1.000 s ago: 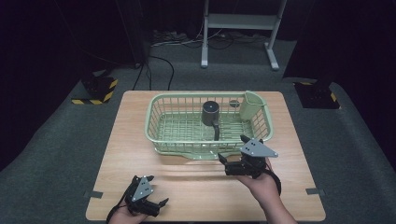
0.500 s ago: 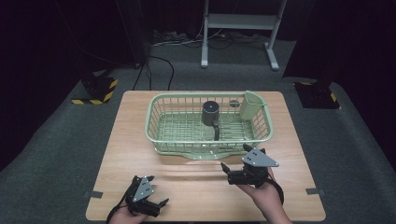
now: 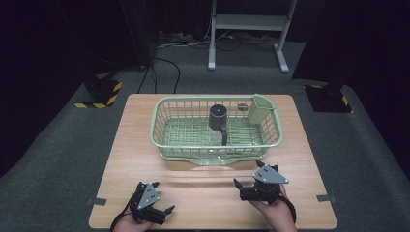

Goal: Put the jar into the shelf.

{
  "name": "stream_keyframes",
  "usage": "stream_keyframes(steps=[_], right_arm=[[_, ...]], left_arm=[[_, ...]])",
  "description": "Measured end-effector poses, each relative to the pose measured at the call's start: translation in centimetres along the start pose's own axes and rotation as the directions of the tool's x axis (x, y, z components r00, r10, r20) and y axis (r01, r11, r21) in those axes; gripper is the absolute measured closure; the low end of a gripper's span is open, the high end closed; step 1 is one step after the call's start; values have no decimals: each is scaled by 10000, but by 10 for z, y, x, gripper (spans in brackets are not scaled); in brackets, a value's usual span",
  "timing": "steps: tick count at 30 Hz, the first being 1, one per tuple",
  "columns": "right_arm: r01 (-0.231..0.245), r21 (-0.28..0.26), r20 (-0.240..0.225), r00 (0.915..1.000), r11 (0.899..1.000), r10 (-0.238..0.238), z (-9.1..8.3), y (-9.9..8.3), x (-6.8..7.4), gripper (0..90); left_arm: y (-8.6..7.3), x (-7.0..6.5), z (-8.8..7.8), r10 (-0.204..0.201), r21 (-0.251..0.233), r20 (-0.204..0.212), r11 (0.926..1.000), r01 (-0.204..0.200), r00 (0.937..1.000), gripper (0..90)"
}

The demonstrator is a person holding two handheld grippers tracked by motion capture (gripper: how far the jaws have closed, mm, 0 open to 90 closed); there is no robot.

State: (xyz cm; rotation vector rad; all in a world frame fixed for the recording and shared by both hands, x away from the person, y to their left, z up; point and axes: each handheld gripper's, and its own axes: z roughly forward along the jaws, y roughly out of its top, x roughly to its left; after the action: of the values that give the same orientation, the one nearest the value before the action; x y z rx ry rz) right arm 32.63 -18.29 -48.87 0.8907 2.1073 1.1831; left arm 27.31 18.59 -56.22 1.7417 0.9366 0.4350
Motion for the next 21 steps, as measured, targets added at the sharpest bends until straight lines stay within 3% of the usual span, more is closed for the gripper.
stream_keyframes(steps=[15, 21], right_arm=[[-269, 1564, 941, 9955, 9873, 123, -1, -68, -14, 2], [406, 1776, 1380, 9882, 9833, -657, -2, -70, -9, 2]], left_arm=[[0, 0, 0, 109, 75, -52, 9999, -109, 9999, 20], [-1, -1, 1, 179, 57, -128, 9998, -179, 9998, 20]])
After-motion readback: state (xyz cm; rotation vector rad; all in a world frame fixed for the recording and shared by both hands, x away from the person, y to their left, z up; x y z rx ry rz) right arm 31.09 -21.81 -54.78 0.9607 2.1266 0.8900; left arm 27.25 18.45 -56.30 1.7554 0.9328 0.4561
